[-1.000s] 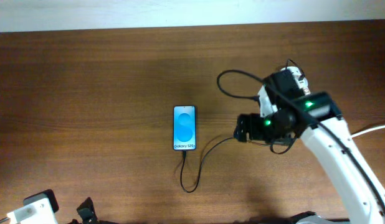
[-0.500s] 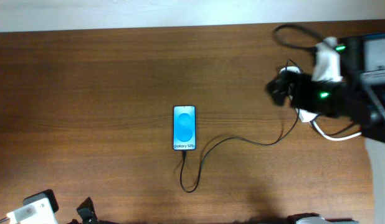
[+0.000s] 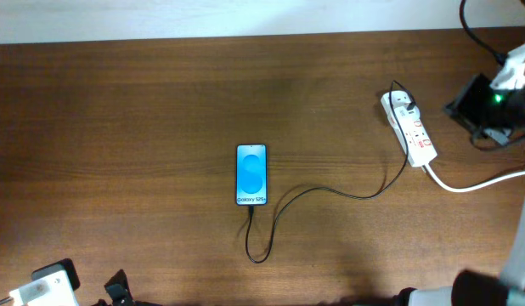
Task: Plug charger to phone and switch on socket
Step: 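Move the right gripper over the power strip's switch, then press the orange switch beside the charger plug with the right gripper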
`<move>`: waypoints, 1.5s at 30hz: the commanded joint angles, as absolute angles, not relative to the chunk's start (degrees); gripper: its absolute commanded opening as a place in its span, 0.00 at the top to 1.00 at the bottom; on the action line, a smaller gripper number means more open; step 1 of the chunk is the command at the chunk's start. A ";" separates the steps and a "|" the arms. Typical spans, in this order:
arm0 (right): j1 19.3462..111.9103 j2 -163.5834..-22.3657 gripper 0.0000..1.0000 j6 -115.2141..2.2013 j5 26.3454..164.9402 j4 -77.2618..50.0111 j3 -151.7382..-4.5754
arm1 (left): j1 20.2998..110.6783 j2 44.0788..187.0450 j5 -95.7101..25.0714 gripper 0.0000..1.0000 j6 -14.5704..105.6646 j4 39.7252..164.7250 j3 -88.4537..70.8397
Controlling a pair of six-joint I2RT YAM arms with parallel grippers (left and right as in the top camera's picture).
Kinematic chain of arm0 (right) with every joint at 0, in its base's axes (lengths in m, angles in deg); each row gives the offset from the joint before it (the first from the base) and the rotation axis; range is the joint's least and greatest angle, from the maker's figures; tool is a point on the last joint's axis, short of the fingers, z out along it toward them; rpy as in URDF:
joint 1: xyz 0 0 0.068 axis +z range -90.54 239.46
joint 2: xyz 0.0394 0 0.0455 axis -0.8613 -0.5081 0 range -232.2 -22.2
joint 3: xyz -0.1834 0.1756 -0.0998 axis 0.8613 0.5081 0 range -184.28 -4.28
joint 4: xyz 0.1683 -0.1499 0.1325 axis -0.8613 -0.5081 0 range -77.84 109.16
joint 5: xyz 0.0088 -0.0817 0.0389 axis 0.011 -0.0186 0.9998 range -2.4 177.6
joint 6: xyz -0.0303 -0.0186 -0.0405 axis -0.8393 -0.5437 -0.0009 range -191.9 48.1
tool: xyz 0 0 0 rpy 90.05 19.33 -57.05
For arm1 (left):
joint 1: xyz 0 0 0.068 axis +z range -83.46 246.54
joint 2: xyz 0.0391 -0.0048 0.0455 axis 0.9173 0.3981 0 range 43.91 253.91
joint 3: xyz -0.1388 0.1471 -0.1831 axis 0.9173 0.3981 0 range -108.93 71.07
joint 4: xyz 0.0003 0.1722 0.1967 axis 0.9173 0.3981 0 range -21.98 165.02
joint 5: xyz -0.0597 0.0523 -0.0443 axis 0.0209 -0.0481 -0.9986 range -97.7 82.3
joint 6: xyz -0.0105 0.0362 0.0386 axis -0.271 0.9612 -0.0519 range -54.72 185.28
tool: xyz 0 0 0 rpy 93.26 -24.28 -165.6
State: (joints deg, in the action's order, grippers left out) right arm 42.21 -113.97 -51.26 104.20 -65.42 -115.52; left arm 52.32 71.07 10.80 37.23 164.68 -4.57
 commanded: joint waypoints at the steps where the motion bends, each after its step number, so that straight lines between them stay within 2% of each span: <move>1: 40.68 -121.29 0.86 -51.50 108.22 -63.91 -116.22 | 52.45 71.05 11.59 0.01 37.56 164.73 -4.74; 5: 40.59 -129.68 0.90 -51.48 108.16 -62.79 -116.26 | 52.45 71.05 11.59 0.01 37.56 164.73 -4.72; 8: 40.57 -135.39 0.96 -50.41 108.18 -62.36 -116.26 | 52.45 71.05 11.59 0.01 37.56 164.73 -4.72; 13: 40.29 -141.14 0.96 -50.39 107.94 -59.91 -116.26 | 52.45 71.05 11.59 0.01 37.56 164.70 -4.74; 19: 39.06 -142.86 0.96 -47.44 103.19 -56.89 -116.20 | 52.45 71.05 11.59 0.01 37.56 164.73 -4.74; 31: 39.17 -148.13 0.96 -47.41 102.98 -48.76 -116.16 | 52.45 71.05 11.59 0.01 37.56 164.73 -4.74; 45: 39.13 -153.84 0.96 -47.41 101.90 -45.92 -116.07 | 52.45 71.05 11.59 0.01 37.56 164.73 -4.74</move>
